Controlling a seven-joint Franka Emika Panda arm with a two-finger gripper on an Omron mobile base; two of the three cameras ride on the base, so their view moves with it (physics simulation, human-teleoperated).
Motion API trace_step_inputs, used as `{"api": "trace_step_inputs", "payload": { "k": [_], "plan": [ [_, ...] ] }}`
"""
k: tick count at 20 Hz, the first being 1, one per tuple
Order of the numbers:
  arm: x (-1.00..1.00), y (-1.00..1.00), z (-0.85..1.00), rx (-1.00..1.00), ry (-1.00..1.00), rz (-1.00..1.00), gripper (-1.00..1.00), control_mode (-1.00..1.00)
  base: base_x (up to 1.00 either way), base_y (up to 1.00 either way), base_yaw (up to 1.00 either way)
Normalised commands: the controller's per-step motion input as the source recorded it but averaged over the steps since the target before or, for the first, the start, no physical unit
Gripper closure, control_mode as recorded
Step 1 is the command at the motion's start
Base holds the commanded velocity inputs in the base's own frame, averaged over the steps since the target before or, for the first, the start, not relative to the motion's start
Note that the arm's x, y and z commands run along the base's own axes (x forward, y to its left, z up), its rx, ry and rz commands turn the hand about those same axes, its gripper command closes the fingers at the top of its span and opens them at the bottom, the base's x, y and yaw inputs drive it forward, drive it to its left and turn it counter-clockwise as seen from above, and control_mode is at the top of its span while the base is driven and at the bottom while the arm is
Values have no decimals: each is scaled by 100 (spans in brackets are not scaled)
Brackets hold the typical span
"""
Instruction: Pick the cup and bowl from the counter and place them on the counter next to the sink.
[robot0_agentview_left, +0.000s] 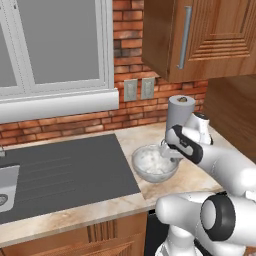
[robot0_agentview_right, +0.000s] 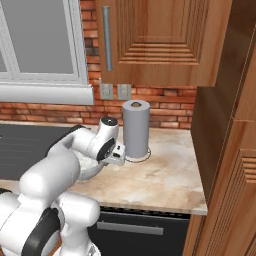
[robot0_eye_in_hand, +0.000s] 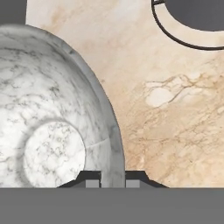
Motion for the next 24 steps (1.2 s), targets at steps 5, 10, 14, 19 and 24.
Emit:
{"api": "trace_step_inputs", "payload": {
  "k": [5, 10, 14, 19, 24],
  "plan": [
    [29, 6, -23, 0, -1, -2, 100, -100, 0, 0, 0],
    [24, 8, -24, -1, -1, -2, 100, -100, 0, 0, 0],
    [19, 2, -22, 0, 0, -2, 100, -100, 0, 0, 0],
    [7, 0, -13, 0, 0, -1, 100, -100, 0, 0, 0],
    [0, 0, 0, 0, 0, 0, -100, -100, 0, 0, 0]
  ]
}}
